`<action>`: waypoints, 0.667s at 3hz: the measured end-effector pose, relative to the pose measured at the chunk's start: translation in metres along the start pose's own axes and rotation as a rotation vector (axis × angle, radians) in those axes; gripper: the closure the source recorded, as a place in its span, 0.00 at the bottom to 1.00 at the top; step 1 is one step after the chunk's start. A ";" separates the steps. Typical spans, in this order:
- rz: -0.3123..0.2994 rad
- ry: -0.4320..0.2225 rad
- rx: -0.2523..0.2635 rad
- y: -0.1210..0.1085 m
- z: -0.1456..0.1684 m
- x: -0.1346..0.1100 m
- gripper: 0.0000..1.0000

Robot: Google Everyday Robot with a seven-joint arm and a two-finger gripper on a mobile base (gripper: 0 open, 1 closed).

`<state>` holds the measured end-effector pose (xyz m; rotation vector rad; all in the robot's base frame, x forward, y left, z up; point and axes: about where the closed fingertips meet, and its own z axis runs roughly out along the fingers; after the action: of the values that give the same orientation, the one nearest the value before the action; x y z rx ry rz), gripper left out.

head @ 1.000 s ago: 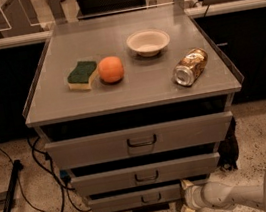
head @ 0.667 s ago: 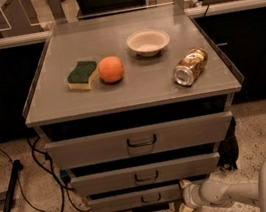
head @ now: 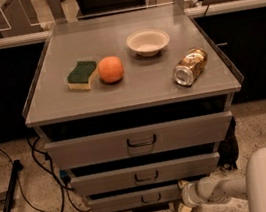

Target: Open bottom drawer

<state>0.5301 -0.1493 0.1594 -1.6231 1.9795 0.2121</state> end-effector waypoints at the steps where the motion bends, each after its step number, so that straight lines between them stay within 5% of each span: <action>1: 0.012 0.011 -0.022 0.004 0.002 0.003 0.00; 2: 0.024 0.040 -0.092 0.018 -0.005 0.004 0.00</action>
Offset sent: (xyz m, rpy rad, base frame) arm -0.0275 -0.0070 -0.0012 -0.0358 0.1444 0.0214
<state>0.5111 -0.1502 0.1578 -1.6737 2.0470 0.2864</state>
